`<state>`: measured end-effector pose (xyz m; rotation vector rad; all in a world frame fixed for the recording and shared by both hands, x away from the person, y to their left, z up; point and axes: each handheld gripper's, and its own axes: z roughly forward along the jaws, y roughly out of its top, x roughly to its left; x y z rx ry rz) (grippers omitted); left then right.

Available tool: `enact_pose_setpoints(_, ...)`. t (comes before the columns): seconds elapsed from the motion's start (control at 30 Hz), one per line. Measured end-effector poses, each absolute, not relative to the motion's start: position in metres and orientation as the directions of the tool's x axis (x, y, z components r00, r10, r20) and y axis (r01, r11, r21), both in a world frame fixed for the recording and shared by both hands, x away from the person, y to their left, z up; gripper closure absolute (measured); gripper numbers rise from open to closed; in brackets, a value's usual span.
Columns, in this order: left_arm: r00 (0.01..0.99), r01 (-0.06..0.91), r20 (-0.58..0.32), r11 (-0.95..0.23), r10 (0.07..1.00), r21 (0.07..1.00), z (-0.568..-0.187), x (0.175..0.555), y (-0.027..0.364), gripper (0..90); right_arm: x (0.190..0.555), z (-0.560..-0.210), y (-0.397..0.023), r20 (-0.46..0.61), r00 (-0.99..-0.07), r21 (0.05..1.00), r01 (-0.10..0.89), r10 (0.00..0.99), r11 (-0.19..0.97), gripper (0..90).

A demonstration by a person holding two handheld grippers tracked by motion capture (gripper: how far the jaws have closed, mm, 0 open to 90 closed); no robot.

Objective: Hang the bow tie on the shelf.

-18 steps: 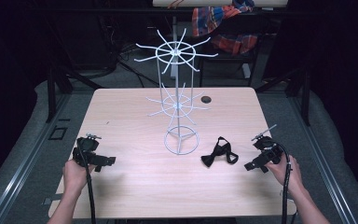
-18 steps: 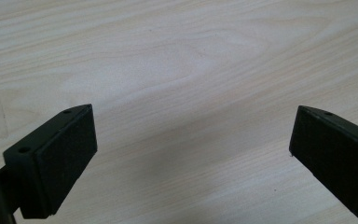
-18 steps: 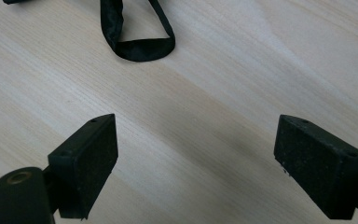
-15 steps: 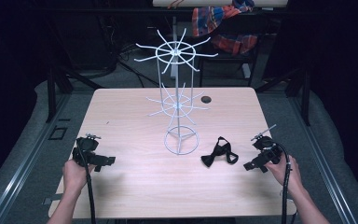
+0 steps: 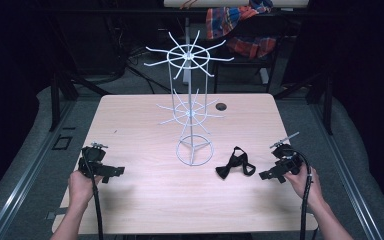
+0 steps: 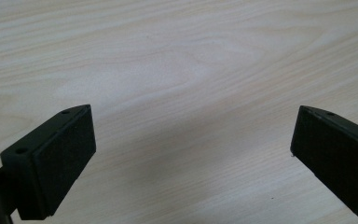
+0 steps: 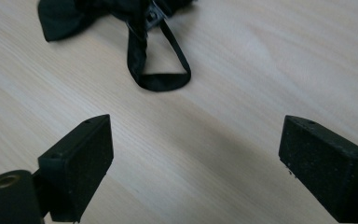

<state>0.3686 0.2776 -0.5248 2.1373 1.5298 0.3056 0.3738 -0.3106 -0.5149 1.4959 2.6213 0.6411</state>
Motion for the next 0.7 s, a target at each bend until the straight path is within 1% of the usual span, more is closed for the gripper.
enact_pose_setpoints(0.17,0.339,0.823,-0.098,-0.245,0.936,0.512,-0.523,0.367,0.279,0.0,0.371,-0.509,-0.301,0.142,-0.569,0.413,0.778,0.81,0.473,4.5)
enact_pose_setpoints(0.47,0.344,0.813,-0.105,-0.24,0.933,0.53,-0.522,0.367,0.278,0.0,0.37,-0.506,-0.3,0.155,-0.557,0.445,0.777,0.816,0.446,1.3)
enact_pose_setpoints(0.7,0.345,0.812,-0.102,-0.243,0.933,0.531,-0.522,0.367,0.278,0.0,0.37,-0.505,-0.293,0.143,-0.57,0.462,0.761,0.809,0.455,0.0)
